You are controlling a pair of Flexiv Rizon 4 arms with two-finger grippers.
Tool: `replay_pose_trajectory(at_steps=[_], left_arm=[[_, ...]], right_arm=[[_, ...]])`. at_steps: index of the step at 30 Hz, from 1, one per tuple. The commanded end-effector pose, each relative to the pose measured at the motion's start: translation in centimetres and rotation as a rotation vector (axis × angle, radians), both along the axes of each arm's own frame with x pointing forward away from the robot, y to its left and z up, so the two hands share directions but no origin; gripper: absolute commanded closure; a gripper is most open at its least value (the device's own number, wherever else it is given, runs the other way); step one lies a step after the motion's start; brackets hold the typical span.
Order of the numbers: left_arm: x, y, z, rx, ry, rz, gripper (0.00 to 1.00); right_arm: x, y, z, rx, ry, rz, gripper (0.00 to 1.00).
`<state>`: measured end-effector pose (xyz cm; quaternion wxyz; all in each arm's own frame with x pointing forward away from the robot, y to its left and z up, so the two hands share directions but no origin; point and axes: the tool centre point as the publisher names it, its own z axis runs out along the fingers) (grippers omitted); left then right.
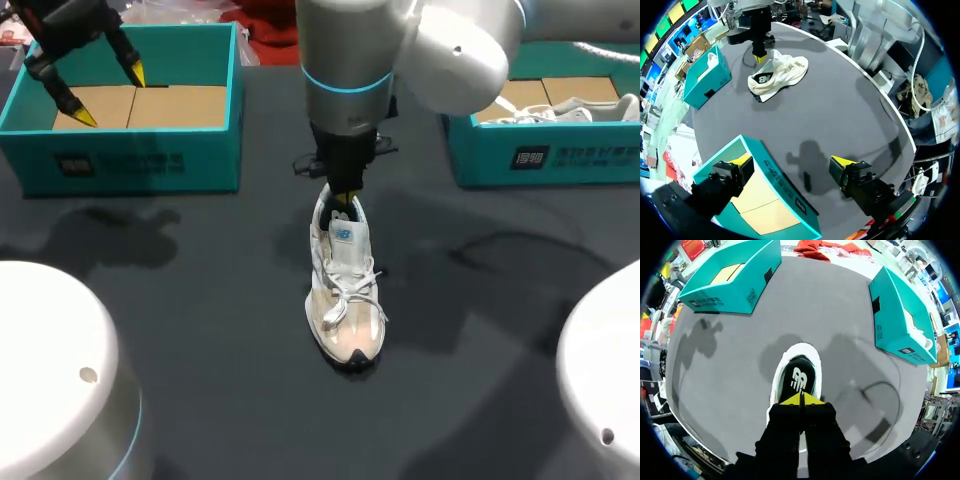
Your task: Take the shoe out of the shoebox, open the shoe tongue, remove and reinsert the insole, then place the shoe into the shoebox
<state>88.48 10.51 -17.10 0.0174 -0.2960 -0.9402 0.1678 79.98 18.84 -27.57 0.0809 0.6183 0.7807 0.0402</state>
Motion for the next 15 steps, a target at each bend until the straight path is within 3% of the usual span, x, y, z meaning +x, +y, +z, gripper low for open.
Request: replay_pose_trajectory(at_steps=[1,10,15], left_arm=[[-0.1,0.0,0.0,0.002,-0.002,0.000,0.00],[-0.1,0.0,0.0,0.002,-0.002,0.000,0.00],[-0.1,0.0,0.0,0.002,-0.002,0.000,0.00]], right_arm=[[0.0,0.4,0.1,-0.068,-0.014,-0.012,1.00],[0.9,0.7,-1.4,-0.074,-0.062,-0.062,1.00],[1.1,1.0,-3.2,-0.162,-0.065,-0.166,1.00]])
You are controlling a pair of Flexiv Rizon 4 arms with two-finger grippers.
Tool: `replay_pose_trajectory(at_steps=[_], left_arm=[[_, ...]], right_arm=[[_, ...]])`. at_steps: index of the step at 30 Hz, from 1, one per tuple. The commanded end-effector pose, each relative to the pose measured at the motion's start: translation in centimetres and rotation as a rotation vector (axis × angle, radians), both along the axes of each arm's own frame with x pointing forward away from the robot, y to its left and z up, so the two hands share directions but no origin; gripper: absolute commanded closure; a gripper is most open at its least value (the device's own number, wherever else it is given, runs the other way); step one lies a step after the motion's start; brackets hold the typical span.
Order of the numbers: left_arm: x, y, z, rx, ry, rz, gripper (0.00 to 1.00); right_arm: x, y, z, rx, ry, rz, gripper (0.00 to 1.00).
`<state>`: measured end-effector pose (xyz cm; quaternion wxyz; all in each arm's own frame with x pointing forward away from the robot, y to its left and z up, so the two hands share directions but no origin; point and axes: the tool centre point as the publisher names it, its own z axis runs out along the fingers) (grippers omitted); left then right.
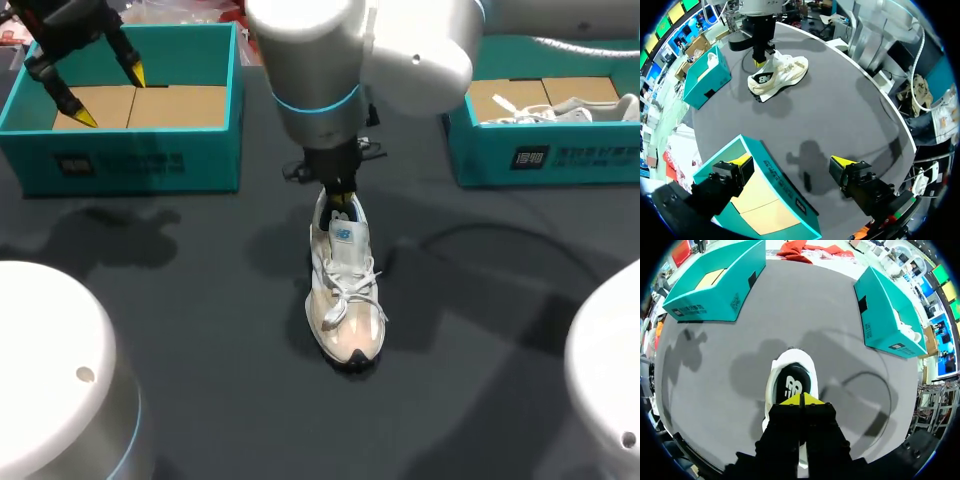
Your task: Take the shoe out of the shoebox, open the shoe tongue, remove and reinsert the insole, then place the shoe into the shoebox
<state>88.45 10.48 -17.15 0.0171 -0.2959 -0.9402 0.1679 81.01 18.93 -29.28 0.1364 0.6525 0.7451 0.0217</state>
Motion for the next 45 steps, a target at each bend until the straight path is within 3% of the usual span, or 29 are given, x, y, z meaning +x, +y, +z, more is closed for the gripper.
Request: replay_pose_trajectory(at_steps=[1,12,17,30,38,45], left_arm=[[-0.1,0.0,0.0,0.002,-0.001,0.000,0.00],[-0.1,0.0,0.0,0.002,-0.001,0.000,0.00],[-0.1,0.0,0.0,0.002,-0.001,0.000,0.00],[-0.1,0.0,0.0,0.002,-0.001,0.000,0.00],[-0.1,0.0,0.0,0.002,-0.001,0.000,0.00],[-0.1,0.0,0.0,0.002,-0.001,0.000,0.00]], right_arm=[[0.1,0.8,-1.8,-0.104,-0.002,-0.108,1.00],[0.0,0.7,-1.8,-0.118,-0.024,-0.138,1.00],[0.2,0.3,-3.9,-0.141,-0.054,-0.166,1.00],[-0.9,-0.7,-5.4,-0.244,-0.124,-0.277,1.00],[-0.6,-1.0,-8.0,-0.285,-0.102,-0.293,1.00],[-0.8,-0.7,-8.3,-0.278,-0.095,-0.285,1.00]])
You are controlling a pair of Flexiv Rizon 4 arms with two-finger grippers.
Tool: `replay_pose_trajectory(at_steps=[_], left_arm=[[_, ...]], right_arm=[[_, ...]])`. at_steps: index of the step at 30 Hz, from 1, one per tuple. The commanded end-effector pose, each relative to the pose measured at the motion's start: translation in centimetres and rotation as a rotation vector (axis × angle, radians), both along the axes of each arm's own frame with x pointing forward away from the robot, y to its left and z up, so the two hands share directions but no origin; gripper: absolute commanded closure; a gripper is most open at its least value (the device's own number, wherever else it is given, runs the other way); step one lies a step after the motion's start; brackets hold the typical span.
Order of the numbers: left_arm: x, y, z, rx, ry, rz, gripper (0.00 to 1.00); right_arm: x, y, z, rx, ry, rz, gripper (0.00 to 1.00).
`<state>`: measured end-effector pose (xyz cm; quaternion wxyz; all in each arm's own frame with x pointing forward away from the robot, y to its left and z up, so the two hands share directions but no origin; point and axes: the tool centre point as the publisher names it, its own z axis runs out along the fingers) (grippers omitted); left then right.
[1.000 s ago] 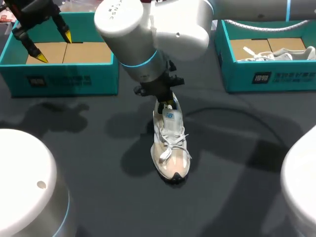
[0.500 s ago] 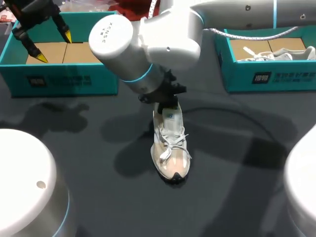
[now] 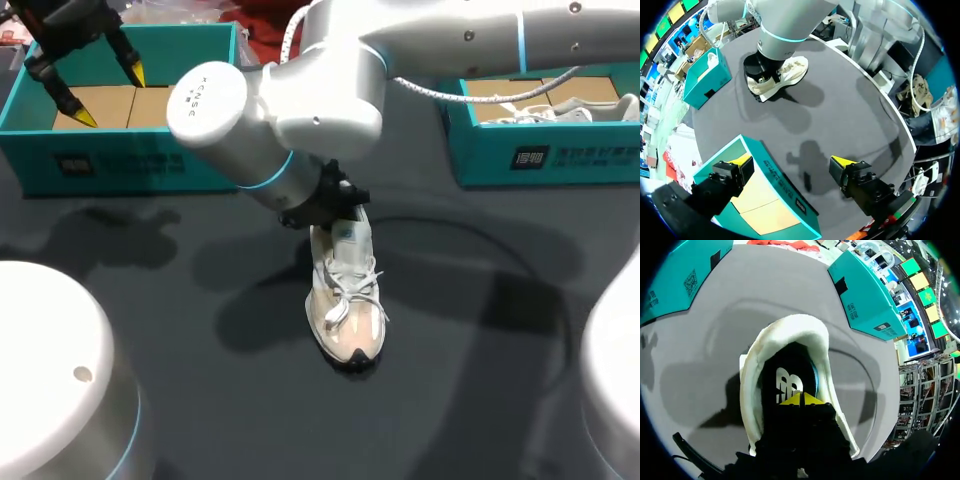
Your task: Take the shoe out of the shoebox, open the shoe tongue, remove and reinsert the insole, then place the shoe into the shoebox
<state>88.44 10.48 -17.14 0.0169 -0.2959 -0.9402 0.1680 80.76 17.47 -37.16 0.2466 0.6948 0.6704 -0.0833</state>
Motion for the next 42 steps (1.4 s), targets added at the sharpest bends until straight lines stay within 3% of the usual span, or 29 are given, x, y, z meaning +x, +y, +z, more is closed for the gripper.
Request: replay_pose_trajectory(at_steps=[1,5,9,20,26,29,36,42], left_arm=[[0.0,0.0,0.0,0.002,-0.001,0.000,0.00],[0.0,0.0,0.0,0.002,-0.001,0.000,0.00],[0.0,0.0,0.0,0.002,-0.001,0.000,0.00],[0.0,0.0,0.0,0.002,-0.001,0.000,0.00],[0.0,0.0,0.0,0.002,-0.001,0.000,0.00],[0.0,0.0,0.0,0.002,-0.001,0.000,0.00],[0.0,0.0,0.0,0.002,-0.001,0.000,0.00],[0.0,0.0,0.0,0.002,-0.001,0.000,0.00]], right_arm=[[-0.8,0.9,0.2,0.009,-0.074,-0.071,1.00],[-1.4,1.3,2.4,-0.050,-0.139,-0.060,1.00],[-1.5,1.1,2.8,-0.137,-0.155,-0.074,1.00],[-0.7,-1.1,-0.9,-0.203,-0.075,-0.082,1.00],[-1.0,-0.4,-1.7,-0.122,-0.050,-0.048,1.00],[-1.1,0.5,-0.8,-0.105,-0.069,-0.019,1.00],[-1.2,1.0,3.6,-0.135,-0.177,0.001,1.00],[-0.5,0.6,4.4,-0.174,-0.210,0.008,1.00]])
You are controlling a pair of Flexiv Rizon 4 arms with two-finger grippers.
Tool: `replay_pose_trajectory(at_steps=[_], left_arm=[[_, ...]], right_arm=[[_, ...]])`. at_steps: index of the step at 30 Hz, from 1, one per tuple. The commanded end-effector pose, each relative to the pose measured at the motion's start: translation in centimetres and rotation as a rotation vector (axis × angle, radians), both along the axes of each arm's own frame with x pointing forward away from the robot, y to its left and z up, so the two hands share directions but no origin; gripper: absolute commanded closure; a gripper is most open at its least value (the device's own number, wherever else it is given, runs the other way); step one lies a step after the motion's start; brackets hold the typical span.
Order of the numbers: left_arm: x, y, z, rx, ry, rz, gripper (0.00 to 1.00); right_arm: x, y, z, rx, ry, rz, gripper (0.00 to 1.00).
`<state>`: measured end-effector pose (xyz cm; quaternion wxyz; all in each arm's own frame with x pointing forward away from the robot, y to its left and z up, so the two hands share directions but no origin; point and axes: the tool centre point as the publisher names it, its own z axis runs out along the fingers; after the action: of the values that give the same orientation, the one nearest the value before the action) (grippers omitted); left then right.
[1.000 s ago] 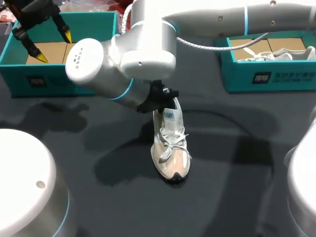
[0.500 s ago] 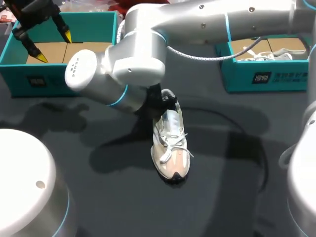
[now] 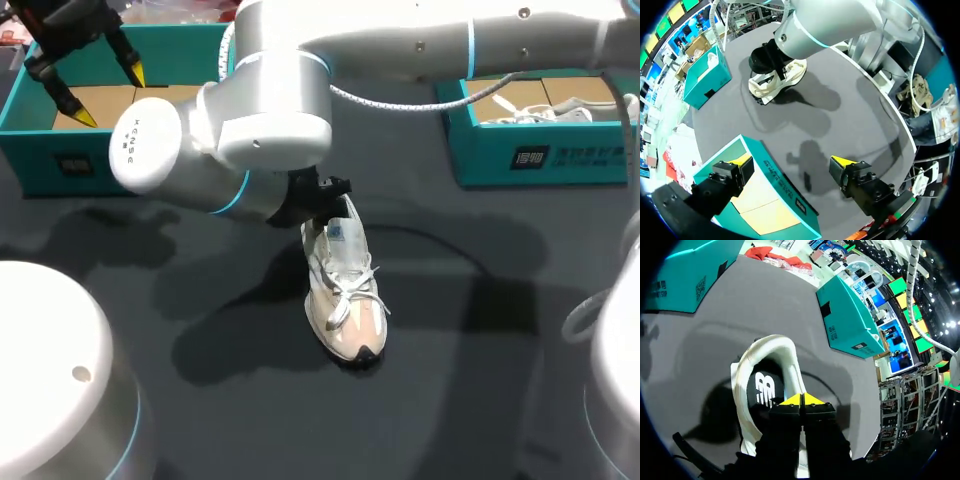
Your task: Take the shoe out of the shoebox, open the shoe tongue, remove and reinsert the insole, then place the shoe into the shoebox
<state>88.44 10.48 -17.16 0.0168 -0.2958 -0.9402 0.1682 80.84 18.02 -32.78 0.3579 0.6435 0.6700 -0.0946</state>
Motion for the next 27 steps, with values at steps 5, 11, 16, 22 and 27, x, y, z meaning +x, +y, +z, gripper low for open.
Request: replay_pose_trajectory(at_steps=[5,11,16,22,27], left_arm=[[0.0,0.0,0.0,0.003,-0.001,-0.001,0.00],[0.0,0.0,0.0,0.003,-0.001,-0.001,0.00],[0.0,0.0,0.0,0.003,-0.001,-0.001,0.00],[0.0,0.0,0.0,0.003,-0.001,-0.001,0.00],[0.0,0.0,0.0,0.003,-0.001,-0.001,0.00]], right_arm=[[0.5,-0.2,-1.1,0.029,-0.078,-0.049,1.00],[0.8,-0.3,-3.0,0.087,-0.042,-0.038,1.00],[0.4,0.0,-4.0,0.127,-0.017,-0.026,1.00],[0.1,0.5,-5.6,0.182,0.055,-0.003,1.00],[-0.5,1.1,-6.0,0.256,0.118,0.016,1.00]])
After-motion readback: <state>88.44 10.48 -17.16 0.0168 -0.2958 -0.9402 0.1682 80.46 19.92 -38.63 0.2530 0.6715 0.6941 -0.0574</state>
